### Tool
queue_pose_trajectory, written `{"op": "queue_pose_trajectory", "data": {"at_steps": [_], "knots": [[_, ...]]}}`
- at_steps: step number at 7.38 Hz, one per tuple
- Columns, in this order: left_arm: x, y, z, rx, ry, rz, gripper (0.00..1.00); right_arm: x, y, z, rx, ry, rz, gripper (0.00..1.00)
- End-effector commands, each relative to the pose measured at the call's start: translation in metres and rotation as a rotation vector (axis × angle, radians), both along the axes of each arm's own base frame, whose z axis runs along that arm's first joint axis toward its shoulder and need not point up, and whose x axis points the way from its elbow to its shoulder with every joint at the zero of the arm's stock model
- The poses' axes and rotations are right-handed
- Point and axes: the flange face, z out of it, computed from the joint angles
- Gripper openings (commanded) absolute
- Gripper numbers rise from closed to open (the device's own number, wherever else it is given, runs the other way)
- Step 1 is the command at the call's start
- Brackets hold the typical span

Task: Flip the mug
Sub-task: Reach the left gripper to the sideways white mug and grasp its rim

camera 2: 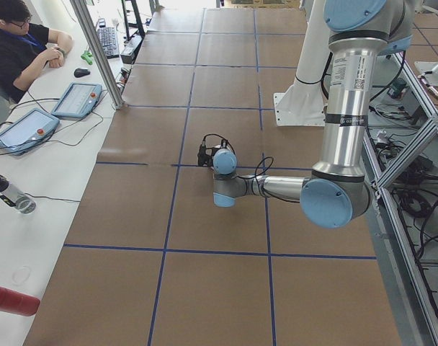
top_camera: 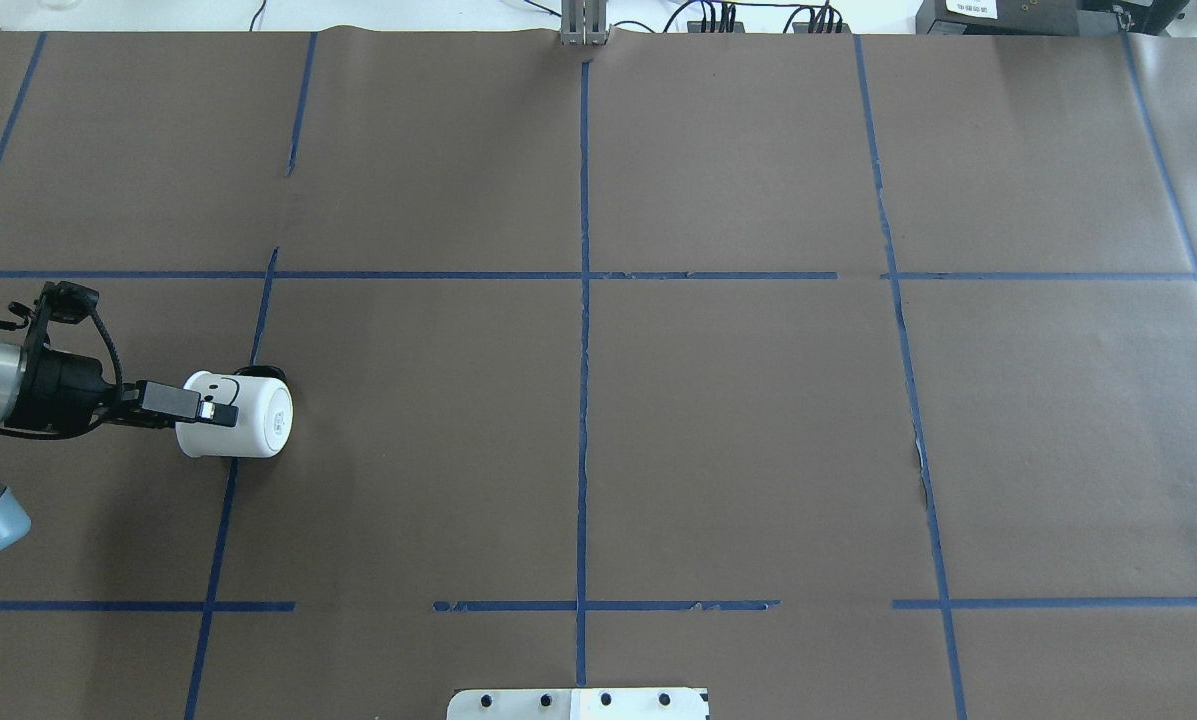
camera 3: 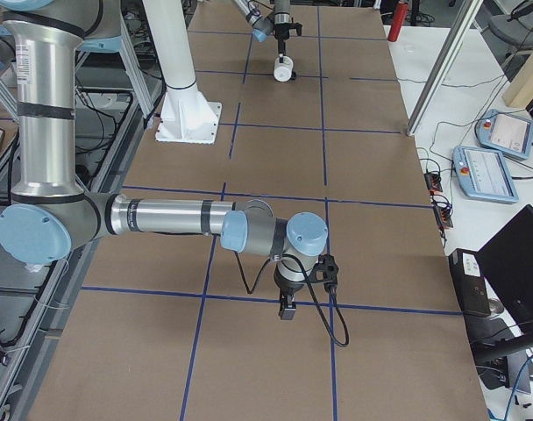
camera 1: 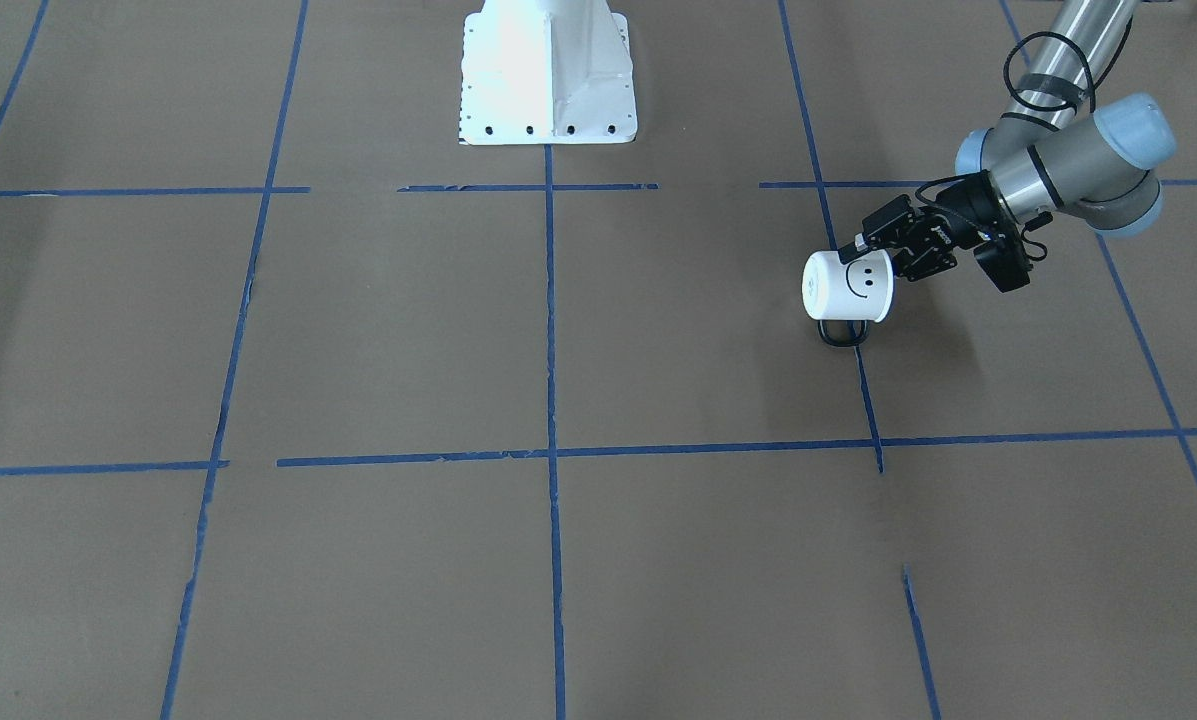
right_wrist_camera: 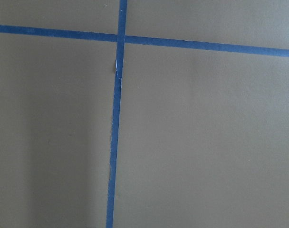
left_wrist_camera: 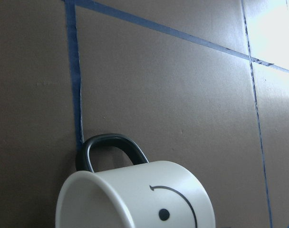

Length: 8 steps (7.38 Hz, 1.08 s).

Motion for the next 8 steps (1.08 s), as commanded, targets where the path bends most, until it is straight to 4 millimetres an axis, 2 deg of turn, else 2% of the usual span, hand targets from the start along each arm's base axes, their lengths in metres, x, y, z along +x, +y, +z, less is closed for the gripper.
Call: {"op": "queue_pose_trajectory", "data": {"at_steps": [1,2,3,6,8], "knots": [[-0.001,0.004,-0.003,0.01,0.014,0.037,0.1,0.0,0.0,0.0,0.0,0.0,0.0,1.0],[-0.001,0.006,-0.005,0.013,0.017,0.057,0.0,0.0,0.0,0.0,0.0,0.0,0.0,1.0],[0.003,0.003,-0.014,-0.001,0.03,0.059,0.0,0.0,0.0,0.0,0.0,0.0,0.0,1.0],[0.021,-0.016,-0.074,-0.071,0.109,0.069,0.0,0.0,0.0,0.0,0.0,0.0,0.0,1.0],[0.039,-0.027,-0.106,-0.185,0.09,0.129,0.0,0.0,0.0,0.0,0.0,0.0,0.0,1.0]]}}
